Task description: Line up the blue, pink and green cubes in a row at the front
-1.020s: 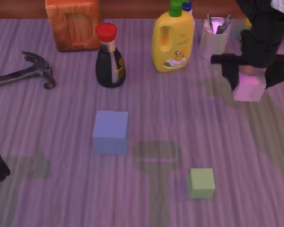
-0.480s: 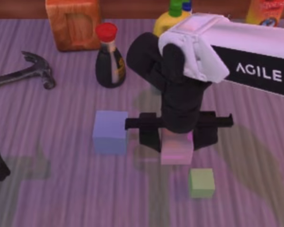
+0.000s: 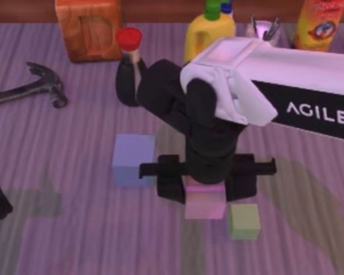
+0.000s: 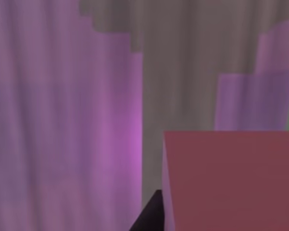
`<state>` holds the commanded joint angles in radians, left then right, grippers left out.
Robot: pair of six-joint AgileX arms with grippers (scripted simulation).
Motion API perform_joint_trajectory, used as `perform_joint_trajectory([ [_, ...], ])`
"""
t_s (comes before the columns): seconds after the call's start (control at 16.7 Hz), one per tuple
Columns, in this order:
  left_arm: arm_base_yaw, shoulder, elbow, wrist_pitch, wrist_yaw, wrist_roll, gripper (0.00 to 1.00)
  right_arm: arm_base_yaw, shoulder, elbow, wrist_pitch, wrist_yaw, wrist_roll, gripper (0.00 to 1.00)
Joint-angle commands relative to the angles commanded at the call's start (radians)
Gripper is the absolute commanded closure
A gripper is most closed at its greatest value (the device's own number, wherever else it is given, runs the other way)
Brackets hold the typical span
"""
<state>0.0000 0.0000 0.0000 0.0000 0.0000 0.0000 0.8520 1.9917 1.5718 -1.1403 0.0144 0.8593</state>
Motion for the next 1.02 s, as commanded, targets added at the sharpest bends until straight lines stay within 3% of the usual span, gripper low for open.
perform_joint_trajectory([
  [0.48, 0.000, 0.000, 0.000, 0.000, 0.000, 0.000, 0.00, 0.004, 0.072, -0.157, 0.235, 0.001, 0.002, 1.00],
  [0.78, 0.000, 0.000, 0.000, 0.000, 0.000, 0.000, 0.00, 0.004, 0.077, -0.168, 0.249, 0.002, 0.003, 1.00],
  [1.02, 0.000, 0.000, 0.000, 0.000, 0.000, 0.000, 0.00, 0.004, 0.077, -0.168, 0.249, 0.002, 0.003, 0.70],
])
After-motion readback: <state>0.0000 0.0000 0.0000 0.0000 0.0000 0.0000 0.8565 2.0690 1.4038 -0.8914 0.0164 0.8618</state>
